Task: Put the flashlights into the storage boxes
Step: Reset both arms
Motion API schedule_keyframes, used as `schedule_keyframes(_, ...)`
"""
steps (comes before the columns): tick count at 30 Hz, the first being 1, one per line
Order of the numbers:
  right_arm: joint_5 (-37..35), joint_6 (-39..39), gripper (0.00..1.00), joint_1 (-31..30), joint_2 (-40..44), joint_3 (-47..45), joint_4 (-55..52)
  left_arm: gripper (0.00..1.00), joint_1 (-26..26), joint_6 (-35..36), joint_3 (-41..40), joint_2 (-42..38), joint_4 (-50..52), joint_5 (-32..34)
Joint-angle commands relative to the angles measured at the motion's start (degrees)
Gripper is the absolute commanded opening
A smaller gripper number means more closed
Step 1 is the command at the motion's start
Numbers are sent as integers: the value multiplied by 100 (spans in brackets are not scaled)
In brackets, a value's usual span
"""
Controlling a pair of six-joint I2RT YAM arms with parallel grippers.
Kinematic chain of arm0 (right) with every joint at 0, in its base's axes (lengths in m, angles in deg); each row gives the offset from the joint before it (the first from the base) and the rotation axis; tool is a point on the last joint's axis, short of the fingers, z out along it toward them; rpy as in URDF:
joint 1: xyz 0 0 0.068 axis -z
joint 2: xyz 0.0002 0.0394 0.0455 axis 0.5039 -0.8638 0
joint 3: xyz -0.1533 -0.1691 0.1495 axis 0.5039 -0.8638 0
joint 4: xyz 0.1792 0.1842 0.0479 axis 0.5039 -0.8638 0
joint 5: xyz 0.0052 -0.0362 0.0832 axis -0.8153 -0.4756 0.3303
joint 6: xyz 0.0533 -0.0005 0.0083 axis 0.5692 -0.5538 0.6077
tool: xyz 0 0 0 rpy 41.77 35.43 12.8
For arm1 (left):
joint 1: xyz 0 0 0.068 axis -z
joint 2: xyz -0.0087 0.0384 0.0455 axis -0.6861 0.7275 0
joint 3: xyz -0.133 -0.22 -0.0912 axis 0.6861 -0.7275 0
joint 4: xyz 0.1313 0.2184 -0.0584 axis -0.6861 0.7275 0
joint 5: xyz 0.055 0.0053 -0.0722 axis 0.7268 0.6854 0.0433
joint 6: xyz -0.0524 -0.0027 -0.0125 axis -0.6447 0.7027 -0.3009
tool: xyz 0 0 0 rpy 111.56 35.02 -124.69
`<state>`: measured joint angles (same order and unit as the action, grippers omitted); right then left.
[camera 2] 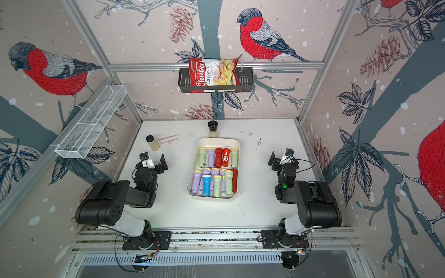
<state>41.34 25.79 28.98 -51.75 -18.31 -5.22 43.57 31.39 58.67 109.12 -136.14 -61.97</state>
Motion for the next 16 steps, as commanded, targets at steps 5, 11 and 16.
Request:
schedule_keyframes(5, -192, 106, 100, -13, 24, -1, 53, 97, 6, 64, 37, 13, -187, -101)
schedule_keyframes(11, -179, 108, 100, -13, 32, -1, 53, 97, 12, 97, 107, 38, -83, -115)
schedule_keyframes(16, -179, 108, 100, 0, 30, -1, 48, 97, 11, 98, 47, 13, -142, -123)
